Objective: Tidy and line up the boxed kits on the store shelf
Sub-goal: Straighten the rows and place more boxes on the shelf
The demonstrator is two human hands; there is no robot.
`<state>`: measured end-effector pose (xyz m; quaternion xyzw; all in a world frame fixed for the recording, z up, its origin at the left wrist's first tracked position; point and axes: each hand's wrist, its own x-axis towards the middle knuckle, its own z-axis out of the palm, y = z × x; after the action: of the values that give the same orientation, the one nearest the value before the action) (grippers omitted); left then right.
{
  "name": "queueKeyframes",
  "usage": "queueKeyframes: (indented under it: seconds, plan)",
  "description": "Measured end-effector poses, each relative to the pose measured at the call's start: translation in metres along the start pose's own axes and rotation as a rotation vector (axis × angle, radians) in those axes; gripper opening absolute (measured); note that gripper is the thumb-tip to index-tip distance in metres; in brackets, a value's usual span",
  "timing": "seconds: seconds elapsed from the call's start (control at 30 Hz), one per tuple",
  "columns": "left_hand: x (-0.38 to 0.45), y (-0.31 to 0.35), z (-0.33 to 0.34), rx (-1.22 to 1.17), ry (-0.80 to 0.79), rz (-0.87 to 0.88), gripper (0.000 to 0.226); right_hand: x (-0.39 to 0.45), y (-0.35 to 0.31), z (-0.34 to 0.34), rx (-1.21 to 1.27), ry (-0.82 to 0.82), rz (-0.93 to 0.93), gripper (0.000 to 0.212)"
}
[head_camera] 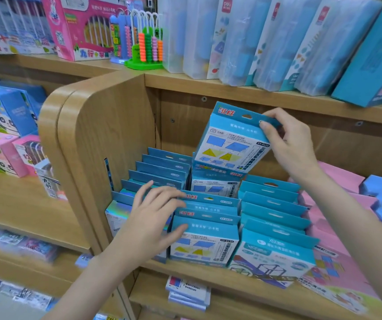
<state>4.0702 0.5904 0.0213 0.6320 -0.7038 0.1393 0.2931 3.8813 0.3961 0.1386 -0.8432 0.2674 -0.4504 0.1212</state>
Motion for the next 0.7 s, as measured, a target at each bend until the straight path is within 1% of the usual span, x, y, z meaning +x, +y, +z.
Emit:
queueKeyframes:
  seconds: [0.07,0.13,0.47,0.57,0.7]
  plan:
    - [-0.004,0.002,0.001,-0.001,-0.001,0.022,0.027,-0.002,-0.002,-0.002,0.024,0.031,-0.007,0.01]
    - [-0.007,0.002,0.001,-0.013,0.001,0.045,0.025,-0.004,-0.003,-0.002,0.039,0.028,-0.015,0.01]
    - [-0.015,0.0,-0.01,-0.052,-0.078,0.092,0.028,-0.02,0.001,0.017,0.048,-0.09,-0.055,0.008]
    - [-0.015,-0.002,-0.01,-0.02,-0.076,0.079,0.038,-0.025,0.003,0.02,0.06,-0.117,-0.017,0.008]
    - [0.001,-0.004,-0.012,0.044,-0.097,0.042,0.07,-0.025,0.003,0.015,0.084,-0.158,0.02,0.008]
